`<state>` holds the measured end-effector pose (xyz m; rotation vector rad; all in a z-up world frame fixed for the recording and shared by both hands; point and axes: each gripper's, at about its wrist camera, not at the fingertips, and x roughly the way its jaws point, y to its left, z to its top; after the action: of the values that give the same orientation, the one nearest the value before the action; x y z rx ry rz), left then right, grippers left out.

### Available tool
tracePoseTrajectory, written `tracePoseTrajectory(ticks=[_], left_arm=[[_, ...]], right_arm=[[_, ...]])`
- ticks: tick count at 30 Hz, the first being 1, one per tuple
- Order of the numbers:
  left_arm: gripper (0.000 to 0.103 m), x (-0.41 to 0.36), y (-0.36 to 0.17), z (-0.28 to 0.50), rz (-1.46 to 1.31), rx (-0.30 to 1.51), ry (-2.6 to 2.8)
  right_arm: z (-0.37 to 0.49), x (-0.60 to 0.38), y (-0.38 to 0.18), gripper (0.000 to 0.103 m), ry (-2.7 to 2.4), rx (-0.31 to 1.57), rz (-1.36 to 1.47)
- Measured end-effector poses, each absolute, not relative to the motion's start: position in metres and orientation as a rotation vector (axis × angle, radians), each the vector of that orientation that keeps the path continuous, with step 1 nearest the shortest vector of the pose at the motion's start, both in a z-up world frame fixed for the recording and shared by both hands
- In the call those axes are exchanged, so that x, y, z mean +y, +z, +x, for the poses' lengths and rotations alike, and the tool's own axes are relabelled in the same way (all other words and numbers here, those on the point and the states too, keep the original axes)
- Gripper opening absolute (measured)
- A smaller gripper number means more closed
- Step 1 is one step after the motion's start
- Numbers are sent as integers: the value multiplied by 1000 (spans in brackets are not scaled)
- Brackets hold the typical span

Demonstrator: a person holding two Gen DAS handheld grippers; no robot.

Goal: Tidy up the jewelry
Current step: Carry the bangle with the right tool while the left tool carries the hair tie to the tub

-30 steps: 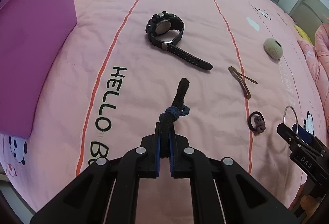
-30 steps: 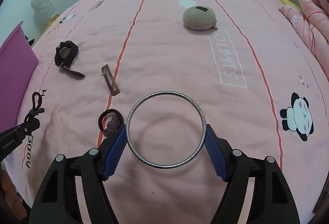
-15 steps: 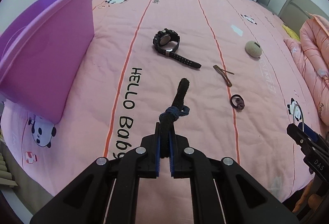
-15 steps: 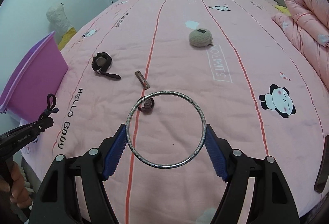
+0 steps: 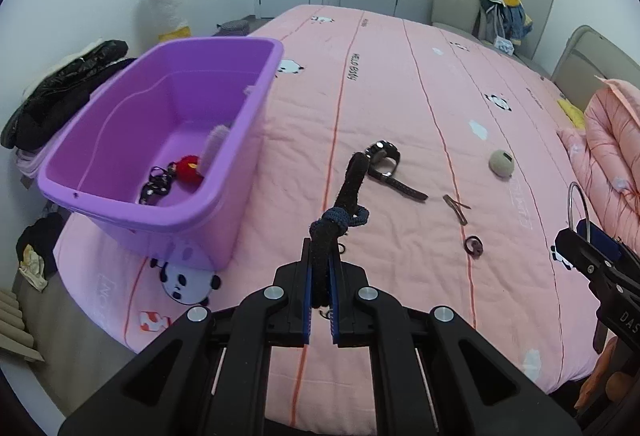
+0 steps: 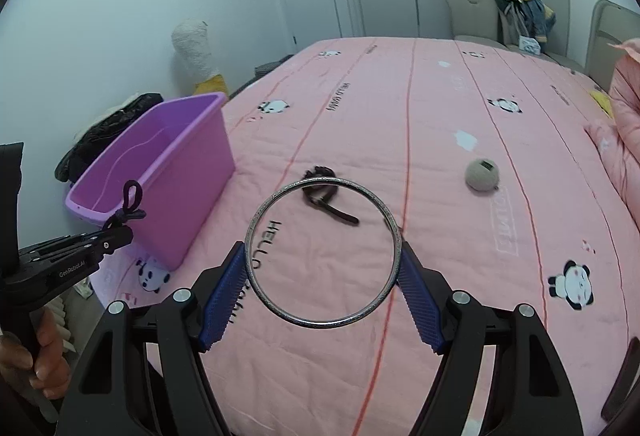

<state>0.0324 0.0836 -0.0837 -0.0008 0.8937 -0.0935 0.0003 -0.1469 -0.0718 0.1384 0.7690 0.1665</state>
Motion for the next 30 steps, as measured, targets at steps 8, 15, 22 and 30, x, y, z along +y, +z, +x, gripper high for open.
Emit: tracePoseTrajectory(ticks=[8, 15, 22, 30], left_arm=[[7, 148, -45, 48, 3, 818, 35], [7, 205, -19, 66, -20, 778, 133], [7, 245, -11, 94, -48, 772, 193], [7, 279, -43, 126, -105, 855, 255]], right_arm=[[44, -60, -29, 71, 340, 700, 91], [85, 14, -10, 71, 483, 694, 81], [127, 72, -4, 71, 554, 707, 37], [177, 119, -34, 71, 568, 812, -20]])
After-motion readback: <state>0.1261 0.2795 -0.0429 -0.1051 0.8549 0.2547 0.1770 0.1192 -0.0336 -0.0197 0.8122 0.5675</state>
